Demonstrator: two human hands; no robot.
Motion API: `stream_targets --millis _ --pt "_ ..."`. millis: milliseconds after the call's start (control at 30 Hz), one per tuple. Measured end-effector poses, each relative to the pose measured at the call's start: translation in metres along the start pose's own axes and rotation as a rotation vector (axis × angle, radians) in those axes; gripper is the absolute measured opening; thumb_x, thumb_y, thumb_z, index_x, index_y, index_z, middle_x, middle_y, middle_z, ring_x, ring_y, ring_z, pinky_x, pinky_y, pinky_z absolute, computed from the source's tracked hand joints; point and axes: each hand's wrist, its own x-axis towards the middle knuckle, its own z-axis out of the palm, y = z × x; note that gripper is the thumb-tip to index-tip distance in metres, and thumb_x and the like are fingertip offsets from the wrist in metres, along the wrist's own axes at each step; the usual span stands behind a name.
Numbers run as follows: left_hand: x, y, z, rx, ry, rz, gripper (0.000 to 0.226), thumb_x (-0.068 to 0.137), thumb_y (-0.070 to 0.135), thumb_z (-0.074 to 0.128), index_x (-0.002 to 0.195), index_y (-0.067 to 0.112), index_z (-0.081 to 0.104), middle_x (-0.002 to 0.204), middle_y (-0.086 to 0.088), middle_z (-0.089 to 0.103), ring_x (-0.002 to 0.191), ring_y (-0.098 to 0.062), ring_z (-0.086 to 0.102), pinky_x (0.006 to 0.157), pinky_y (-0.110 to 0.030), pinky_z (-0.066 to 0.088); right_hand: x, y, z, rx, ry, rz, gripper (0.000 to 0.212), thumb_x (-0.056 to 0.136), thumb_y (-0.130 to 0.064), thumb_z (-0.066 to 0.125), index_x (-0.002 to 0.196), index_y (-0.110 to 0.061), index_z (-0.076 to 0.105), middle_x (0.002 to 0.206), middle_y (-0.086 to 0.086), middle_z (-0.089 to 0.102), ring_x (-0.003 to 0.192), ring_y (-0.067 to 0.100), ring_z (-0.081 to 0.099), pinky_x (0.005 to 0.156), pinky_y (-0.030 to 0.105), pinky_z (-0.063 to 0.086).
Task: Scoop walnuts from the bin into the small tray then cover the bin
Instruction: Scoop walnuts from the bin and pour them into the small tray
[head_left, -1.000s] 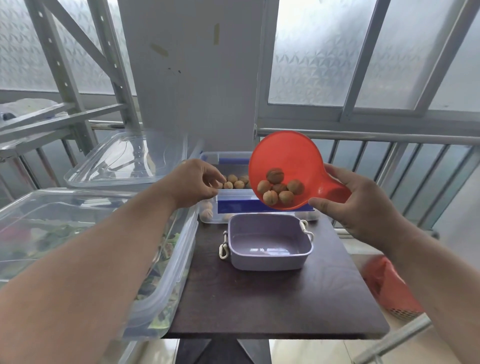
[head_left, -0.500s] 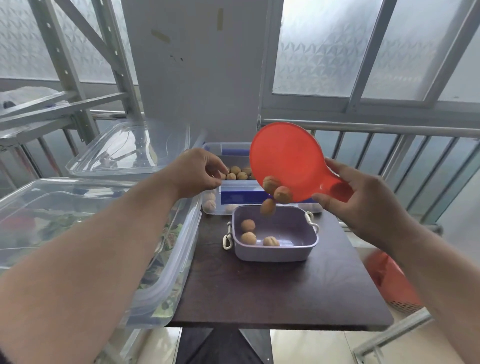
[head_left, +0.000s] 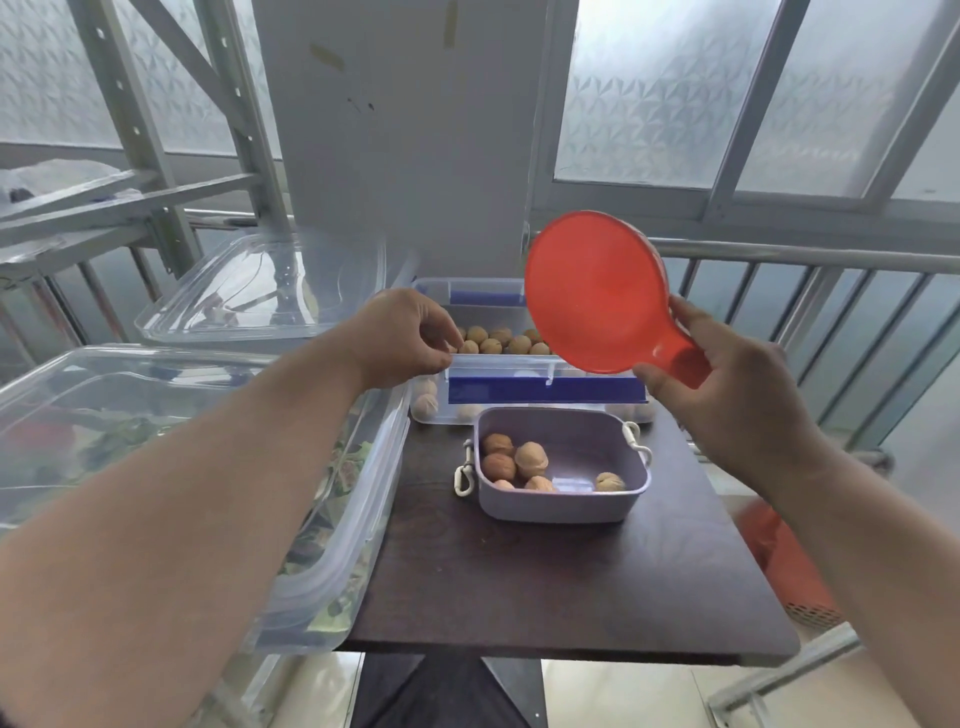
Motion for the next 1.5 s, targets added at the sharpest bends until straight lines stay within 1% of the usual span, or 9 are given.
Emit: stream_targets --millis 100,300,400,600,767,867,1000,1133,1500 --pt "0.001 0.0 0.0 -0.007 -0.006 -0.004 0.017 0.089 0.012 0.081 0.103 0.02 0.087 0.086 0.01 0.079 0.084 -0.008 0.075 0.073 -0.014 0.055 0.015 0.001 0.007 -0.039 -0.007 0.036 0.073 0.09 -0.027 0.083 0.154 -0.011 0.053 0.125 0.015 0.075 0.108 0.034 0.07 0.093 0.029 0.042" --pt "0.004 -0.003 0.001 -0.001 -0.021 -0.011 0.015 0.089 0.013 0.08 0.096 0.024 0.088 0.091 0.011 0.081 0.086 -0.005 0.075 0.076 -0.012 0.052 0.061 0.017 0.03 -0.159 -0.096 0.045 0.059 0.091 -0.023 0.081 0.145 -0.013 0.063 0.096 0.012 0.077 0.082 0.03 0.066 0.08 0.032 0.047" --pt "0.006 -0.005 0.001 0.001 -0.023 -0.004 0.015 0.088 0.015 0.08 0.095 0.025 0.088 0.089 0.013 0.081 0.084 -0.001 0.074 0.075 -0.01 0.049 0.085 0.027 0.048 -0.252 -0.175 0.049 0.044 0.091 -0.019 0.077 0.134 -0.011 0.069 0.092 0.013 0.076 0.079 0.032 0.067 0.076 0.039 0.056" --pt "0.011 -0.011 0.004 -0.007 -0.015 0.013 0.016 0.086 0.014 0.08 0.09 0.026 0.089 0.084 0.014 0.081 0.079 0.002 0.073 0.07 -0.005 0.049 0.121 0.036 0.068 -0.521 -0.307 0.253 0.024 0.087 -0.011 0.064 0.108 -0.021 0.073 0.084 0.007 0.062 0.074 0.032 0.064 0.067 0.036 0.052" --pt "0.015 -0.014 0.005 -0.009 -0.003 0.008 0.014 0.084 0.014 0.081 0.086 0.026 0.089 0.076 0.014 0.079 0.071 0.005 0.069 0.06 -0.001 0.044 0.133 0.038 0.083 -0.546 -0.369 0.368 0.009 0.086 -0.014 0.068 0.095 -0.013 0.066 0.076 0.005 0.053 0.076 0.03 0.062 0.068 0.034 0.051" --pt "0.016 -0.014 0.005 -0.006 -0.005 0.01 0.014 0.083 0.013 0.082 0.084 0.026 0.089 0.074 0.016 0.078 0.07 0.006 0.069 0.061 -0.001 0.043 0.134 0.036 0.085 -0.499 -0.442 0.403 0.02 0.081 -0.023 0.08 0.086 -0.011 0.066 0.078 0.006 0.062 0.067 0.02 0.059 0.059 0.03 0.046" --pt "0.016 -0.01 0.004 0.001 -0.026 0.013 0.016 0.083 0.013 0.081 0.084 0.026 0.089 0.074 0.017 0.078 0.072 0.006 0.07 0.064 -0.002 0.045 0.133 0.031 0.09 -0.388 -0.553 0.469 0.037 0.08 -0.037 0.089 0.094 -0.007 0.073 0.087 0.009 0.071 0.078 0.023 0.069 0.071 0.037 0.06" --pt "0.013 -0.007 0.001 0.013 -0.03 0.009 0.015 0.083 0.011 0.081 0.084 0.024 0.089 0.062 0.025 0.071 0.063 0.008 0.065 0.057 -0.001 0.041 0.133 0.029 0.096 -0.254 -0.662 0.517 0.04 0.083 -0.044 0.088 0.101 -0.009 0.078 0.097 0.009 0.077 0.093 0.027 0.073 0.09 0.043 0.061" --pt "0.008 0.0 -0.006 0.051 -0.068 0.02 0.018 0.085 0.002 0.076 0.091 0.013 0.089 0.044 0.034 0.056 0.053 0.016 0.058 0.051 0.001 0.037 0.141 -0.009 0.111 -0.058 -0.906 0.572 0.044 0.079 -0.033 0.092 0.11 -0.01 0.072 0.11 0.007 0.074 0.104 0.03 0.07 0.099 0.048 0.056"
